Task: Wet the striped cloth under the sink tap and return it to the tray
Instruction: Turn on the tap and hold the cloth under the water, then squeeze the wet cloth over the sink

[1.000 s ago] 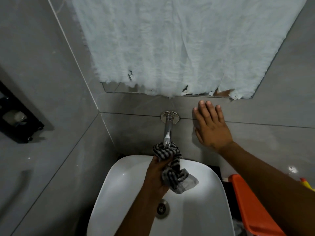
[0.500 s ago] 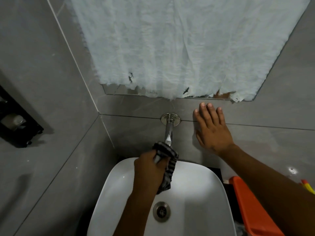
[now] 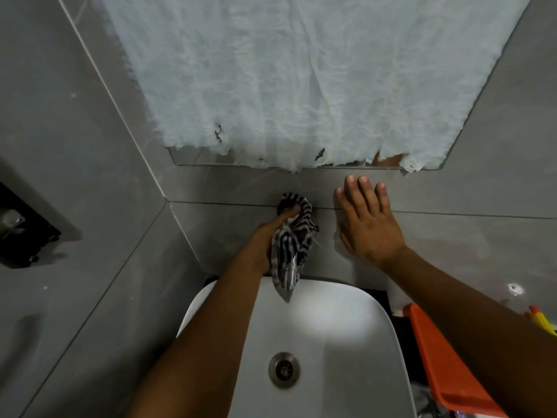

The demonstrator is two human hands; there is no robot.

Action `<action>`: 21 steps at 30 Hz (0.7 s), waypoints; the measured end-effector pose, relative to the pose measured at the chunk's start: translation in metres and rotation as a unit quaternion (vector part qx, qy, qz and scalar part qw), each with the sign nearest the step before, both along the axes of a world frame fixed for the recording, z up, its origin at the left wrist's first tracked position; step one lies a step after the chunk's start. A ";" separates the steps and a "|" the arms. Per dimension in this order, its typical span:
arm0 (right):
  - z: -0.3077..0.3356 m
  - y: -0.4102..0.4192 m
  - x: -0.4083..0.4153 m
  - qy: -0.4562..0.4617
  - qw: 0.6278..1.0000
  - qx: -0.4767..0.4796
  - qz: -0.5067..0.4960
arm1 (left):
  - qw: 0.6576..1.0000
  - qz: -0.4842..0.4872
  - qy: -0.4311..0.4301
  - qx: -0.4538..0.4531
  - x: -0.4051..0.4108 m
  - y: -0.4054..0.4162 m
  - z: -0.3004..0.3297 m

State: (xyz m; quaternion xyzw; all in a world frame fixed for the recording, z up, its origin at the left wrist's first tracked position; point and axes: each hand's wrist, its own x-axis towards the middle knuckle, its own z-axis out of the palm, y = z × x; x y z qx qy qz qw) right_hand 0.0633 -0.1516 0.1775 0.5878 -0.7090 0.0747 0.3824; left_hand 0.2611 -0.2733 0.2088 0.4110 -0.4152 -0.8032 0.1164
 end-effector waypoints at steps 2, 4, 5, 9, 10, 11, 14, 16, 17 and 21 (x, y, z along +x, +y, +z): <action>0.000 0.001 0.000 -0.003 1.000 0.016 0.002 | 0.999 -0.024 0.043 0.016 0.016 0.010 -0.014; -0.002 0.002 -0.001 -0.011 1.000 0.021 0.007 | 0.997 -0.035 0.061 0.013 0.034 0.026 -0.031; -0.002 0.002 0.001 -0.020 1.000 0.016 0.007 | 0.996 -0.037 0.079 0.003 0.042 0.037 -0.039; 0.006 0.003 0.033 -0.135 0.990 0.015 -0.033 | 0.966 -0.023 0.229 0.116 0.056 0.075 -0.054; 0.005 0.005 0.048 -0.210 0.977 0.012 -0.044 | 0.954 -0.003 0.254 0.160 0.057 0.081 -0.057; 0.002 0.010 0.066 -0.330 0.943 0.008 -0.048 | 0.942 0.020 0.274 0.190 0.059 0.085 -0.059; -0.010 0.035 0.127 -0.733 0.678 0.039 -0.033 | 0.912 0.053 0.327 0.240 0.068 0.095 -0.069; -0.023 0.049 0.149 -0.827 0.559 0.054 -0.020 | 0.912 0.063 0.327 0.238 0.071 0.098 -0.073; -0.026 0.054 0.153 -0.838 0.543 0.047 -0.019 | 0.919 0.066 0.311 0.233 0.073 0.098 -0.072; -0.024 0.056 0.143 -0.835 0.549 -0.007 -0.032 | 0.974 0.024 0.202 0.096 0.090 0.097 -0.067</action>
